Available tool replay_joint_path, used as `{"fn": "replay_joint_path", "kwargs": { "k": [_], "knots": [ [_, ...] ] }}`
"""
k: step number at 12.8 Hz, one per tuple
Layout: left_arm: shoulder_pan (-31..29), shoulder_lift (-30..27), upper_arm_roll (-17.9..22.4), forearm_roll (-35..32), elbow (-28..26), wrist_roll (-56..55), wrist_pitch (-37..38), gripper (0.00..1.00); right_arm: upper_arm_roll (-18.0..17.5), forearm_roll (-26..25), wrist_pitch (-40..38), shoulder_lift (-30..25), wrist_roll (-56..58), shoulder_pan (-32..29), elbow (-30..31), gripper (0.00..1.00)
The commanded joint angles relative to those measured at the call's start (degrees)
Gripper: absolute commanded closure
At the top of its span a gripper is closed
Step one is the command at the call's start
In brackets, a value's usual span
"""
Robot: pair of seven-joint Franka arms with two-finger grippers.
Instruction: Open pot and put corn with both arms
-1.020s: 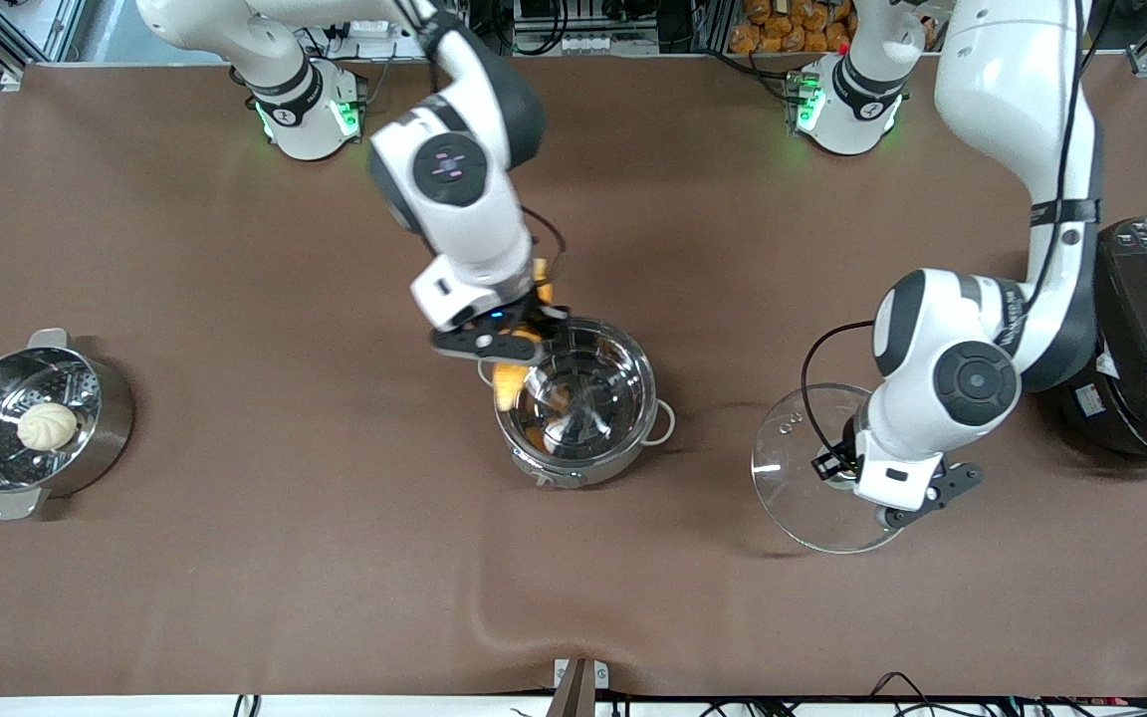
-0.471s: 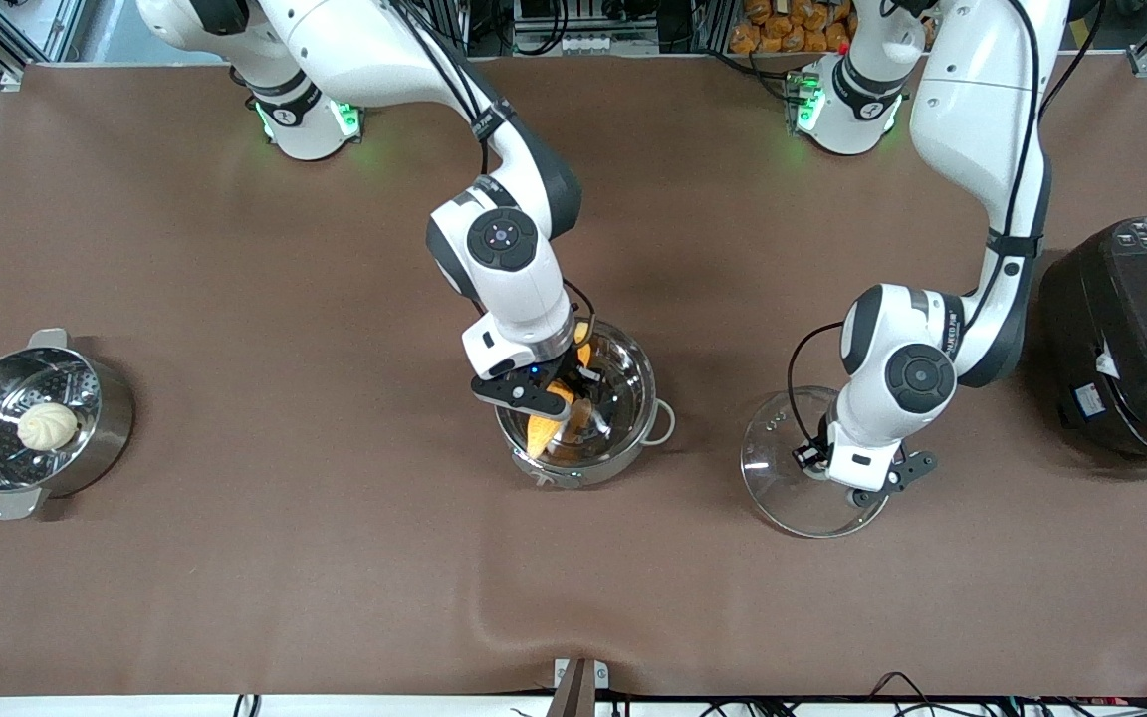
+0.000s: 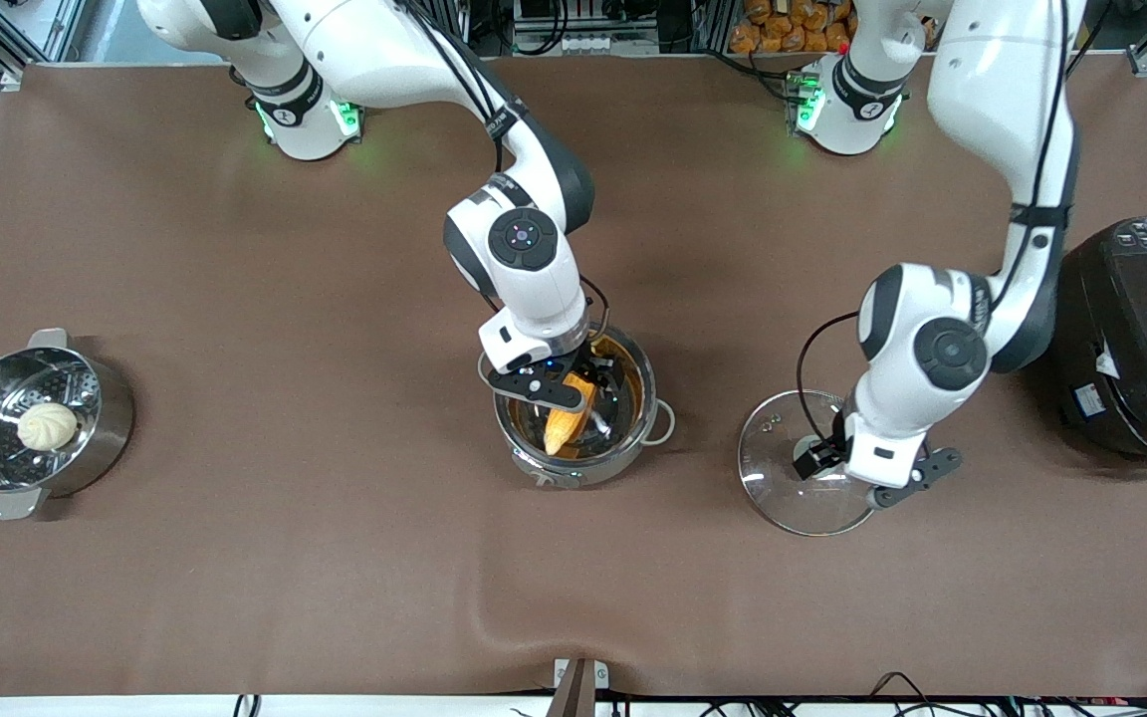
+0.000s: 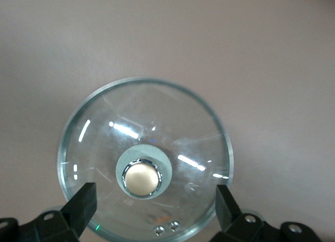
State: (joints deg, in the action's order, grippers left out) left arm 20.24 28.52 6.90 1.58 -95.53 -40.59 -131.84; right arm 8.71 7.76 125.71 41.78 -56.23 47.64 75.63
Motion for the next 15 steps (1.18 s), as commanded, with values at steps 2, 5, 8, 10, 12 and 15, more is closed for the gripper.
{"fn": "replay_joint_path", "kwargs": {
  "k": [2, 5, 8, 10, 12, 15],
  "knots": [
    [-4.3, -13.4, -0.2, 0.0, -1.1, 11.7, 10.8, 0.0, 0.3, 0.3, -9.1, -7.0, 7.3, -5.1, -1.1, 0.0],
    [-6.3, -23.0, -0.2, 0.0, -0.4, 22.9, 23.2, 0.0, 0.7, -2.1, -17.7, -12.8, 12.2, -11.3, -1.0, 0.0],
    [-6.5, -30.3, -0.7, -3.2, 0.1, 30.9, 34.8, 0.0, 0.6, -2.1, -25.6, -17.8, 26.6, -19.8, -1.0, 0.0],
    [-9.3, -30.9, -3.6, -3.9, 4.5, 32.9, 41.2, 0.0, 0.6, -2.0, -30.8, -20.8, 39.6, -25.5, -1.0, 0.0],
    [-15.1, -30.6, -10.4, -3.9, 6.1, 37.1, 44.7, 0.0, 0.7, -2.2, -35.3, -24.2, 46.7, -30.2, -0.4, 0.0],
    [-16.1, -30.6, -11.8, -3.8, 7.3, 41.7, 45.7, 0.0, 0.9, -3.9, -37.3, -31.2, 57.1, -35.7, 4.4, 0.0]
  ]
}}
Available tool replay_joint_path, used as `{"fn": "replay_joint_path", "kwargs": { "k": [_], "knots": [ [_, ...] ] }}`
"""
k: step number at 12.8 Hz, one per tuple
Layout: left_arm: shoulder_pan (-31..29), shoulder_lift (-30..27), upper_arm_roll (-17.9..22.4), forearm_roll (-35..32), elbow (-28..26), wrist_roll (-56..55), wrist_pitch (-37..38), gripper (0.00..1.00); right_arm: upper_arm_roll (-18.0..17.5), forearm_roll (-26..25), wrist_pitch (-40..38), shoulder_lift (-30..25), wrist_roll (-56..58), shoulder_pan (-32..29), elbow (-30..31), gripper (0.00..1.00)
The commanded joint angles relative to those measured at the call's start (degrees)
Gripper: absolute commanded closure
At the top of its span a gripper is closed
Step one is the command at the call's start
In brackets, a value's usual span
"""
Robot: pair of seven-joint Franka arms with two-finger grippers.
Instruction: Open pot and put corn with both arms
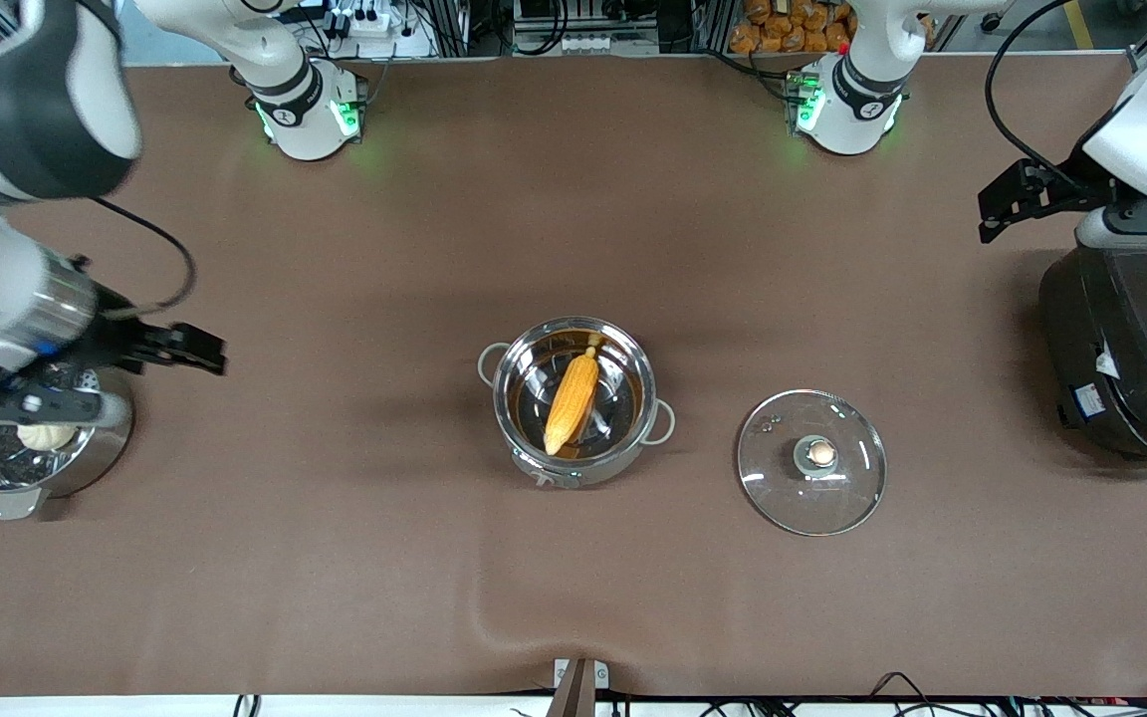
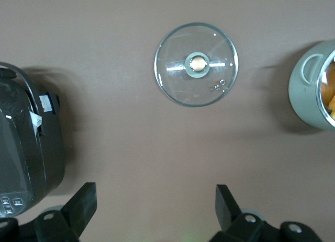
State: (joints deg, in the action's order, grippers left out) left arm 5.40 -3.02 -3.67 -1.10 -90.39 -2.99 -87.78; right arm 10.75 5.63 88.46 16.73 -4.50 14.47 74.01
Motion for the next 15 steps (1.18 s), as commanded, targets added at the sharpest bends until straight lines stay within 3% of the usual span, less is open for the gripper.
{"fn": "replay_joint_path", "kwargs": {
  "k": [1, 4, 8, 15],
  "knots": [
    [-1.4, 1.0, -1.3, -0.7, 2.6, 4.8, 1.8, 0.0, -1.2, -3.0, -1.3, -8.3, 7.4, -3.6, 7.6, 0.0],
    [-1.0, 1.5, -1.3, -0.4, 2.7, 4.5, 1.9, 0.0, -1.2, -9.0, -0.1, -15.5, 7.2, -4.3, 14.0, 0.0],
    [-0.9, 1.7, -1.3, -0.2, 2.6, 3.6, 1.9, 0.0, -1.3, -9.1, 3.3, -24.8, 5.9, -7.6, 24.2, 0.0],
    [-1.6, 1.5, -2.1, -0.1, 2.7, 2.6, 1.8, 0.0, -1.3, -6.2, 3.4, -24.1, 5.5, -10.1, 24.3, 0.0]
  ]
}}
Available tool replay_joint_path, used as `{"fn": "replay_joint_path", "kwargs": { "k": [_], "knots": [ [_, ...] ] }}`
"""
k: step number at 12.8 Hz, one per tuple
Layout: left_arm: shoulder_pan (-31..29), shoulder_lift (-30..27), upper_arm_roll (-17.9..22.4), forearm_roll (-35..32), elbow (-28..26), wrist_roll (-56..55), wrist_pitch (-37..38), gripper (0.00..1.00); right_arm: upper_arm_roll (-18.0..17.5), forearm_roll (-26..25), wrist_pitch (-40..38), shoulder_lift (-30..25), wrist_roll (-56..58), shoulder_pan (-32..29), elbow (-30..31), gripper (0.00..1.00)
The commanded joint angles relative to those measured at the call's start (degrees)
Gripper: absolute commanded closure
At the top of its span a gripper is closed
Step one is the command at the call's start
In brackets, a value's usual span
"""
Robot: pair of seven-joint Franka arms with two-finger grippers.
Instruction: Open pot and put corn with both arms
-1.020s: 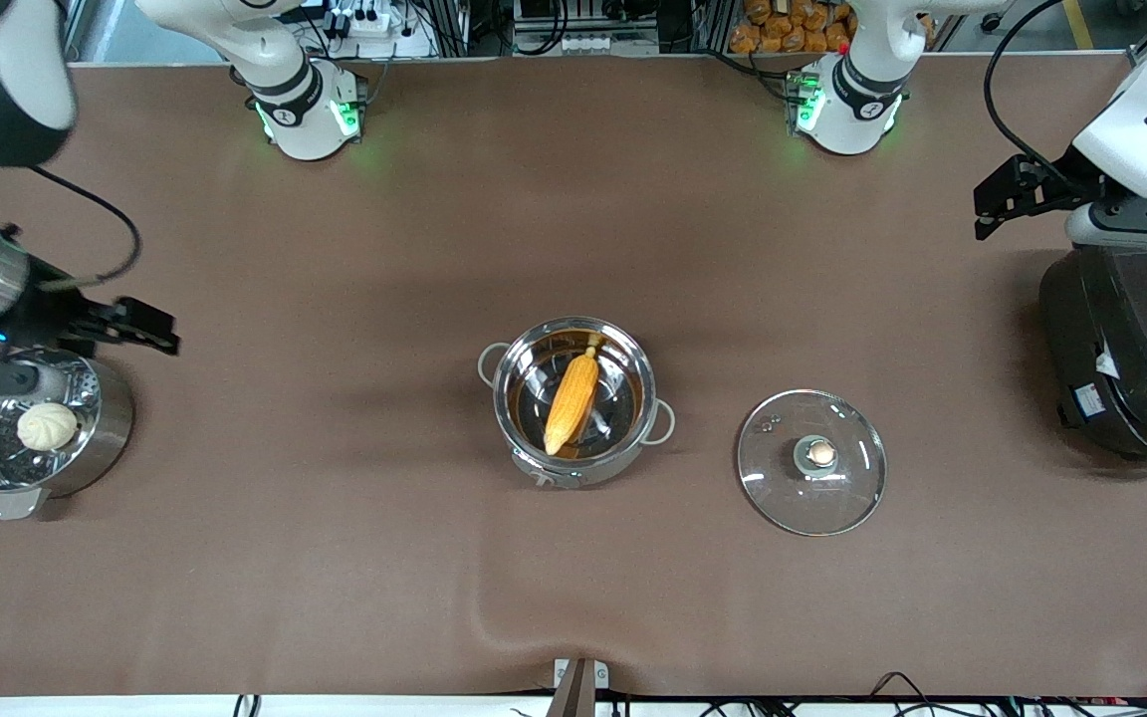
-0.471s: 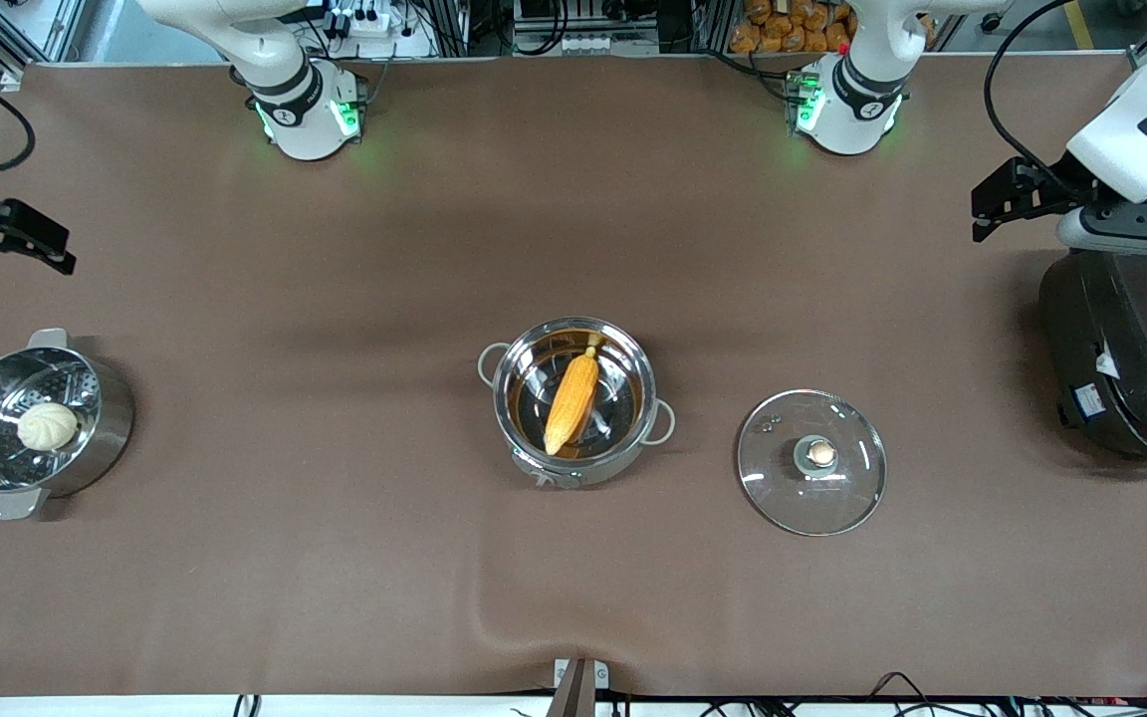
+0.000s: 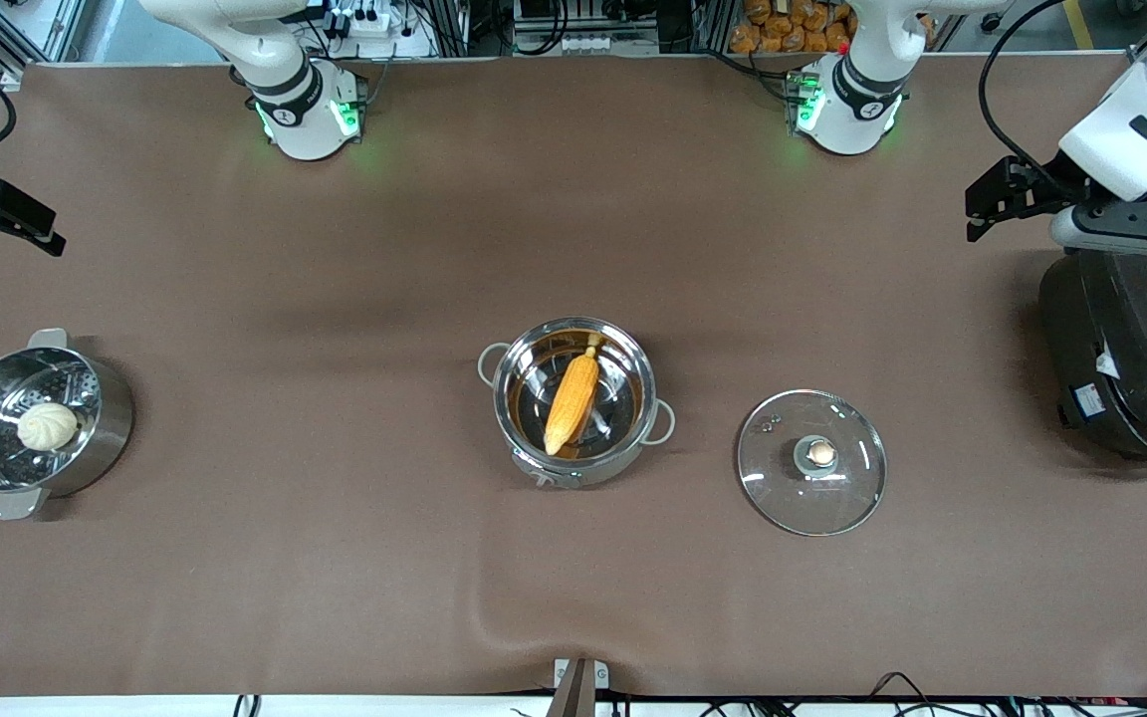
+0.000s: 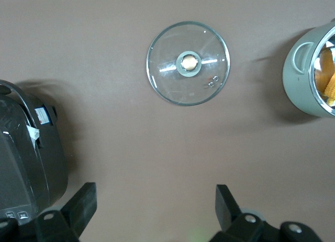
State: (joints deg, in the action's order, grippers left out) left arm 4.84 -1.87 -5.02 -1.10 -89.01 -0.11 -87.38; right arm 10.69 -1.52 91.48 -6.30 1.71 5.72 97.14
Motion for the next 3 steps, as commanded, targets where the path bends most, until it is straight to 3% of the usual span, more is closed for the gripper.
{"fn": "replay_joint_path", "kwargs": {
  "k": [1, 3],
  "knots": [
    [-1.0, 0.4, -0.8, 0.0, 1.4, -0.3, 1.4, 0.0, -1.2, 1.0, 0.5, -1.0, -0.7, -1.3, 1.1, 0.0],
    [-1.0, 0.4, -0.8, -0.1, 1.3, -0.3, 1.4, 0.0, -1.1, 1.0, 0.9, -0.3, -0.8, -1.6, 0.8, 0.0]
  ]
}}
